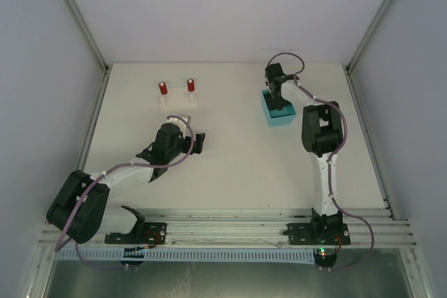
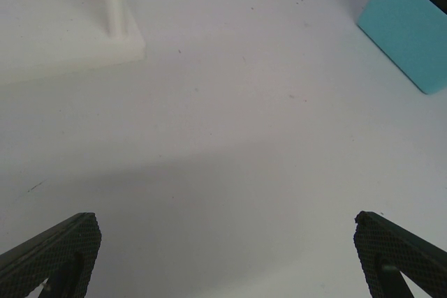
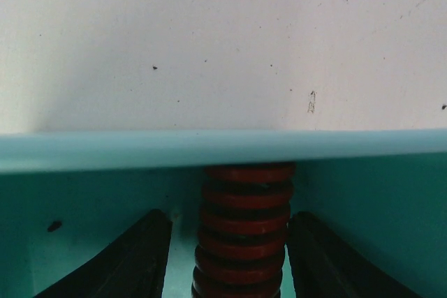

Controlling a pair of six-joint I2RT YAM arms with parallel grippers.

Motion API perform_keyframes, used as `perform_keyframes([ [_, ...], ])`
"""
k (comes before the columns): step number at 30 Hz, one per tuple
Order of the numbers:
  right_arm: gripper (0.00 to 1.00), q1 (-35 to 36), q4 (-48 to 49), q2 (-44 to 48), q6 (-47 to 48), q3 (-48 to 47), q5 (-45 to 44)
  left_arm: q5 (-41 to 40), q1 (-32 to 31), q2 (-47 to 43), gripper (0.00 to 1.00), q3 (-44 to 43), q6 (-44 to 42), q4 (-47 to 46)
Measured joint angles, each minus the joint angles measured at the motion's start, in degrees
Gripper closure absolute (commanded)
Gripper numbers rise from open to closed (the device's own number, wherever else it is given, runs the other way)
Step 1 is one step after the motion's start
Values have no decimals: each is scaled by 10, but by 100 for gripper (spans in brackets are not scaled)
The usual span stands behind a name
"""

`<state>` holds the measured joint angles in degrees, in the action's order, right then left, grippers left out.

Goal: Install the large spring

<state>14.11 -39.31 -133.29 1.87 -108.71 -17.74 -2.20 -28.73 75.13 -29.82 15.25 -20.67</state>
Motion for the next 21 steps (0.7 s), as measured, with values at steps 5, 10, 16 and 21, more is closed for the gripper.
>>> perform_keyframes([
  [5,55,-5,-13,-4,-4,-10,14,-1,0,0,1,0,0,0],
  [10,63,-12,-18,-10,-3,-19,25,-3,0,0,1,0,0,0],
  [16,72,-13,-15,-8,0,-16,41,-5,0,0,1,0,0,0],
  [21,77,-15,-9,12,4,10,53,-13,0,0,1,0,0,0],
])
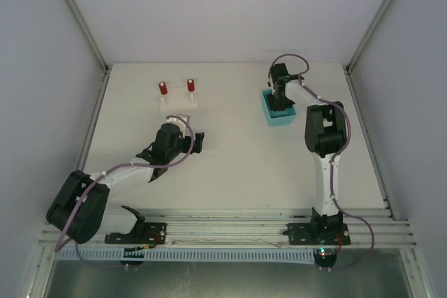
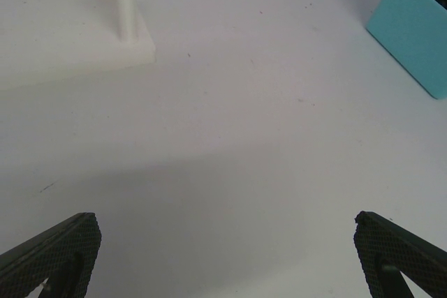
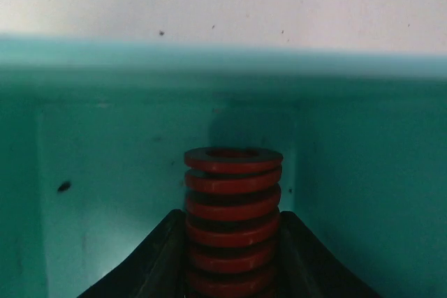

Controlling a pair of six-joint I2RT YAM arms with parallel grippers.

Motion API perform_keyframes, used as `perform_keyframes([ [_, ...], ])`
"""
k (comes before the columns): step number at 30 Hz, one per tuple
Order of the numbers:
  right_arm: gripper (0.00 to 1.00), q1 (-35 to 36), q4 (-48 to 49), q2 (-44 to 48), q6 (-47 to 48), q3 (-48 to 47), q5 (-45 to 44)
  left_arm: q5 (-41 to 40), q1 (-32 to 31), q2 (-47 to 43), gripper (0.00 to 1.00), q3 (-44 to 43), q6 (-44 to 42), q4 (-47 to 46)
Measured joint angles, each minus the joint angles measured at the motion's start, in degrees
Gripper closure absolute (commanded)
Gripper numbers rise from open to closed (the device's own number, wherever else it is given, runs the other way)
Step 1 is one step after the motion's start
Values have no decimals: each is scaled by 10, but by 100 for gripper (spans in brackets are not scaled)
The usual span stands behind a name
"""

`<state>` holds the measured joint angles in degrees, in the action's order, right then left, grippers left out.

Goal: Install the large spring

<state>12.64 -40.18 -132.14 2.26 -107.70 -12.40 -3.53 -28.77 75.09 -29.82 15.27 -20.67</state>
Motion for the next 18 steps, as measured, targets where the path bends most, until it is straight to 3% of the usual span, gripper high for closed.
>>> perform_keyframes([
  [13,81,3,49,166,5,118,27,-9,18,-74,1,44,38,-33],
  [18,82,16,91,254,3,213,47,13,26,-93,1,74,63,-53],
])
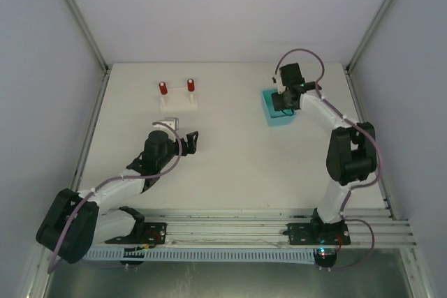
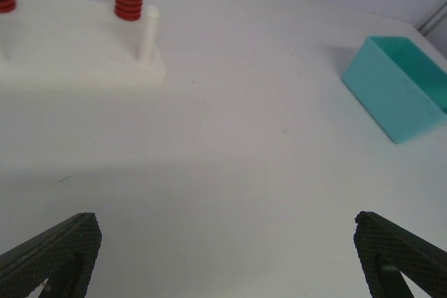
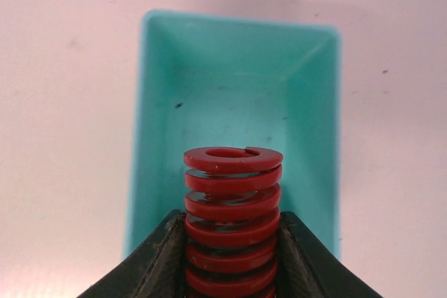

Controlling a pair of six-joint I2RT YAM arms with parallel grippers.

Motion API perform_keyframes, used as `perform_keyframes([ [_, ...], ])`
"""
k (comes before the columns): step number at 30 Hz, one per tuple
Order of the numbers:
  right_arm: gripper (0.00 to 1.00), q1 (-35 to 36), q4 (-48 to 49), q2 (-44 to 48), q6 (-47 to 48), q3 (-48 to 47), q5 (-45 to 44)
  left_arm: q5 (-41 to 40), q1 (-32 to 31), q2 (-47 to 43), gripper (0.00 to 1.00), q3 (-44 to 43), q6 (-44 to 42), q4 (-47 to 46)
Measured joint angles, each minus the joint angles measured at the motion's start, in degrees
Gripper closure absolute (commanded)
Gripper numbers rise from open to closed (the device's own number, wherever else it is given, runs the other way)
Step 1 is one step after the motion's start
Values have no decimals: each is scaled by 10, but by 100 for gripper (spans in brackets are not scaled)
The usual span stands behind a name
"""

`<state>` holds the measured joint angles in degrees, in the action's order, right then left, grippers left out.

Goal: Install the large spring

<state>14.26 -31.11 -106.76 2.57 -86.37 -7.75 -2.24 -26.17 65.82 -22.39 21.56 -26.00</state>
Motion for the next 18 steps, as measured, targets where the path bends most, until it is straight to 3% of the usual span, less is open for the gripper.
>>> perform_keyframes([
  [3,82,17,12,39,-11,45,13,20,0,4,0,0,6,-13],
  [18,83,157,185,240,-49,290,83,179,-1,41,21,-5,30,-76],
])
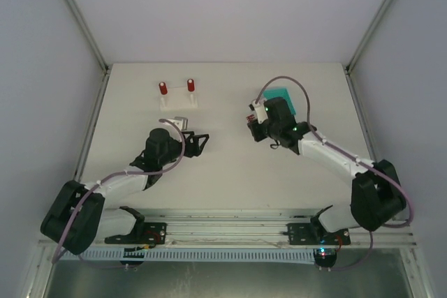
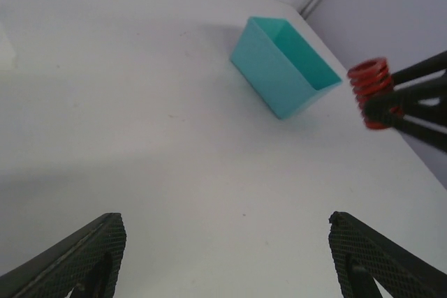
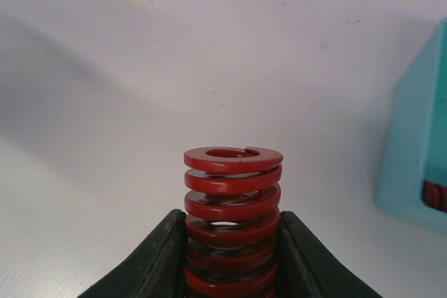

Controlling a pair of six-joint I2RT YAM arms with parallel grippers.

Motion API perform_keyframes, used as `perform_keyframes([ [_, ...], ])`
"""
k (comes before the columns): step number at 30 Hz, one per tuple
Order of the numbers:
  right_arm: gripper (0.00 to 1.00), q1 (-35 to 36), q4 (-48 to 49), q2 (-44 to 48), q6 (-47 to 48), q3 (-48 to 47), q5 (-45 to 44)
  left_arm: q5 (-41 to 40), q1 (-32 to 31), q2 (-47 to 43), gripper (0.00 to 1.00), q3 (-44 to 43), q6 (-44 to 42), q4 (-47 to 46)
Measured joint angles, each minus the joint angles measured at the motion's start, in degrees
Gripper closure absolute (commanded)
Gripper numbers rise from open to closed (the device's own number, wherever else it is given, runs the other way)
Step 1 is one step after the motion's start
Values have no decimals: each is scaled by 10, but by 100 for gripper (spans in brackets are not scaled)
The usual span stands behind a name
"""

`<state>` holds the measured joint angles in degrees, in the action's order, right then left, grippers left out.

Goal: Install the large spring

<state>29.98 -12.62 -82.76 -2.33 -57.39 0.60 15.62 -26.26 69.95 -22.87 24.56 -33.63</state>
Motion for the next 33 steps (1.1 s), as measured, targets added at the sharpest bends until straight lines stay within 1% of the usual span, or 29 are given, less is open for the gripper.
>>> perform_keyframes([
  [3,83,28,56,27,6,56,3,24,0,6,25,-15,17,1],
  [7,84,70,131,47,18,123,0,56,-6,18,31,-58,33,15],
  [11,84,110,208,63,43,177,0,83,-17,34,37,-106,39,37],
  [14,84,139,266,77,72,208,-3,106,-25,40,39,-122,48,45],
  [18,84,174,320,92,105,221,-6,131,-34,40,42,-131,62,57],
  [22,84,192,363,101,129,221,-12,145,-42,40,44,-141,70,73],
  [33,84,202,384,101,157,231,-34,155,-59,38,43,-146,75,97],
])
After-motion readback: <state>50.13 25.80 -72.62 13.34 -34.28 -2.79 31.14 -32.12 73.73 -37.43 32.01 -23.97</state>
